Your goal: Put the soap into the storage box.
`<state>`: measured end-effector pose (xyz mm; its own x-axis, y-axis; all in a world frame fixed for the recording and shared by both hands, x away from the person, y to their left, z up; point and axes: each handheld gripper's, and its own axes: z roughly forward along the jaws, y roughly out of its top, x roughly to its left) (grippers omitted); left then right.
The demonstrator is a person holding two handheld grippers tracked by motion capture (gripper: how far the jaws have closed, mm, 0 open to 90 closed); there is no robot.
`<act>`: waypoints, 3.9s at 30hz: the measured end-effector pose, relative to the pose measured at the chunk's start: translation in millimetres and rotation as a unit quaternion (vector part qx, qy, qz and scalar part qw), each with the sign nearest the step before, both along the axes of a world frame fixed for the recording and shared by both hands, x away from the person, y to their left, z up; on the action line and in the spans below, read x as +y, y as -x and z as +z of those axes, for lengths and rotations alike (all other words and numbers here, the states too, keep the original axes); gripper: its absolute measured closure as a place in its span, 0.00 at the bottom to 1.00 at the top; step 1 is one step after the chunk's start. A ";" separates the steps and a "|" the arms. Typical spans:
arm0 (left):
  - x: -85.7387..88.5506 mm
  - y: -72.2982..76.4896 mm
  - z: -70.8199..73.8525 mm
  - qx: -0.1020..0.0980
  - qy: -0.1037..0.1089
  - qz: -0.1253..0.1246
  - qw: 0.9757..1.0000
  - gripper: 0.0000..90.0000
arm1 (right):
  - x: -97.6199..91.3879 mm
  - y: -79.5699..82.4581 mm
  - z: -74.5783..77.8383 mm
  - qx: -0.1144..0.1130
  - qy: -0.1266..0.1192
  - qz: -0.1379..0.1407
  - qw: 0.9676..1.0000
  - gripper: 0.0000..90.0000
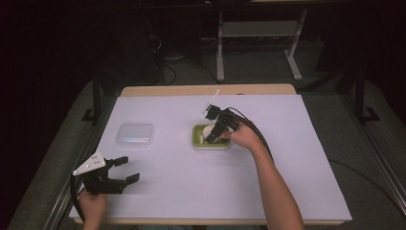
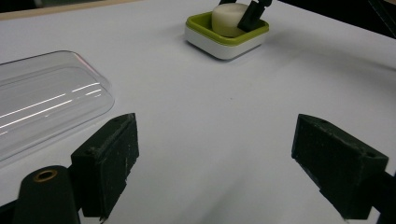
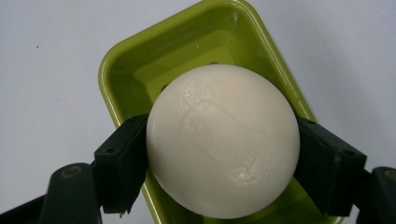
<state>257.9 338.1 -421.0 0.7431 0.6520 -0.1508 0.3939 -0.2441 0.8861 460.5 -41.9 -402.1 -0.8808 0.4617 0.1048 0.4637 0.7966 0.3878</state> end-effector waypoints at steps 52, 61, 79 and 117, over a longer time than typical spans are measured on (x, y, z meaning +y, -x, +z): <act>-2.6 -0.3 -1.1 0.001 -0.006 -0.003 1.000 0.16 | -48.4 33.8 39.0 -0.027 -0.069 -0.014 0.997 0.37; -3.4 0.1 -1.4 0.003 -0.005 -0.002 1.000 0.16 | -60.8 44.3 39.4 -0.024 -0.076 -0.017 0.997 0.37; -4.3 -0.1 -1.7 0.002 -0.009 -0.004 1.000 0.16 | -84.3 64.8 31.7 -0.023 -0.091 -0.024 0.995 0.36; -3.7 0.0 -2.6 0.004 -0.010 -0.002 1.000 0.16 | -114.4 113.1 11.6 -0.027 -0.106 -0.022 0.994 0.35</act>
<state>257.9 334.3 -423.7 0.7447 0.6519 -0.1430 0.3993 -0.2634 0.8782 347.4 -156.4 -390.4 -0.8671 0.4726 0.1575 0.4706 0.6733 0.5703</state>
